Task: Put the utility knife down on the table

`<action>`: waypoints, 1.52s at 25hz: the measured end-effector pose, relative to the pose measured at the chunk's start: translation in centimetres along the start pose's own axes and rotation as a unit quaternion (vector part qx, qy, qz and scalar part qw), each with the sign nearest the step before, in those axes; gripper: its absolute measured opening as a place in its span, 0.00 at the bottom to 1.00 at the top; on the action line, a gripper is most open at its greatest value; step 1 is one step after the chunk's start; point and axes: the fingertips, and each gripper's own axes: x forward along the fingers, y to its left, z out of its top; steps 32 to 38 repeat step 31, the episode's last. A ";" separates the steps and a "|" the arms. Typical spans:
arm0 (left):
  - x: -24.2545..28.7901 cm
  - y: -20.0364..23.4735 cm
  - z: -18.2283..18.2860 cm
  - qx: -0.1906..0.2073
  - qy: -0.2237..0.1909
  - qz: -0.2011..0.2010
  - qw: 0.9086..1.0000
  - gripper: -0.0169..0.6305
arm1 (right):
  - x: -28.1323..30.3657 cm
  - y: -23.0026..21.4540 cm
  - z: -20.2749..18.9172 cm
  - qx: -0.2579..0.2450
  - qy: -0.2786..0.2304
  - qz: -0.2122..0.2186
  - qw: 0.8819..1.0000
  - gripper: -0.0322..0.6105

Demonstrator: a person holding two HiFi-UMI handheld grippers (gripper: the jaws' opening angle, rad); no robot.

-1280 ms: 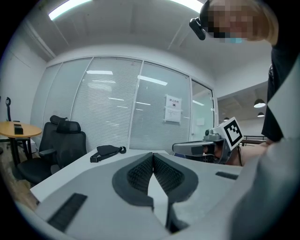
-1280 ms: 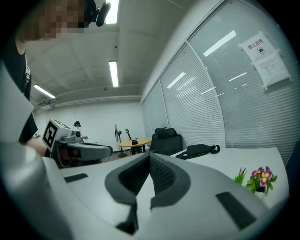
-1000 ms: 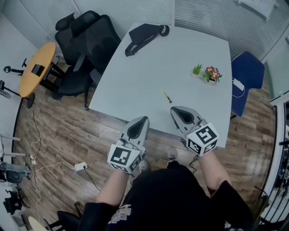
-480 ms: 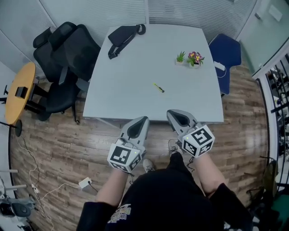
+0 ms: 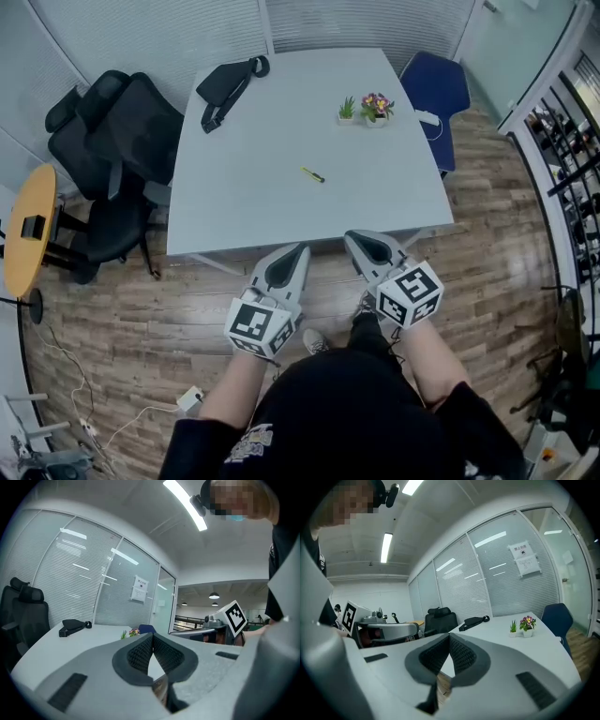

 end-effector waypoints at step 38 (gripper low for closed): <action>-0.9 -0.5 0.1 0.001 -0.002 -0.001 1.000 0.03 | -0.5 0.8 -0.3 -0.003 0.005 0.000 1.000 0.05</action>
